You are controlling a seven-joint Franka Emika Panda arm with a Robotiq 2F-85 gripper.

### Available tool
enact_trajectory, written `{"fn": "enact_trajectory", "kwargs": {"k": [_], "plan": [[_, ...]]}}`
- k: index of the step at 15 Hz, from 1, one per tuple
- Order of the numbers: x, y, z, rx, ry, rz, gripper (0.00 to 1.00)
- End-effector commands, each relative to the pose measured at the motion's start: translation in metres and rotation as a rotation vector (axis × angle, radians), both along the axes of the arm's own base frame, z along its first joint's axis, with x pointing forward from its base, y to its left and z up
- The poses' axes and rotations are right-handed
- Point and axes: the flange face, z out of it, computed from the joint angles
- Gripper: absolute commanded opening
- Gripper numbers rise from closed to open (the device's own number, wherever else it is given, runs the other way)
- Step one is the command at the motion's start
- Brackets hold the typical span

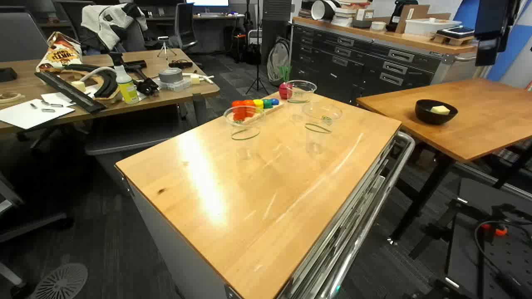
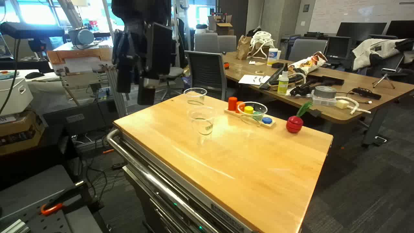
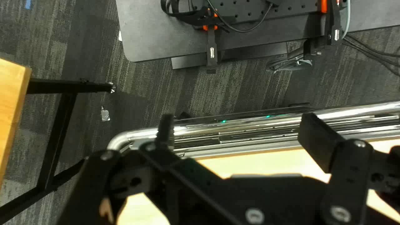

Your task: Put the cups one inside the other

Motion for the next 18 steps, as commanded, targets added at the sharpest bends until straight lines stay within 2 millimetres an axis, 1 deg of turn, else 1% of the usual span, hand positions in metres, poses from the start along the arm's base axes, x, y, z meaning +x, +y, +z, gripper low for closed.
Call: {"fn": "enact_trajectory", "kwargs": {"k": [1, 7, 9, 11, 13, 15, 18], "plan": [[0.001, 0.000, 0.001, 0.000, -0.001, 0.000, 1.00], [0.002, 0.000, 0.005, -0.002, -0.010, 0.000, 1.00], [0.008, -0.001, 0.001, -0.004, -0.030, -0.028, 1.00], [0.019, -0.001, -0.002, -0.006, -0.054, -0.056, 1.00], [0.035, 0.000, -0.002, 0.013, -0.125, -0.136, 1.00], [0.055, 0.002, -0.004, 0.028, -0.179, -0.205, 1.00], [0.085, 0.009, -0.017, 0.046, -0.217, -0.269, 1.00]]}}
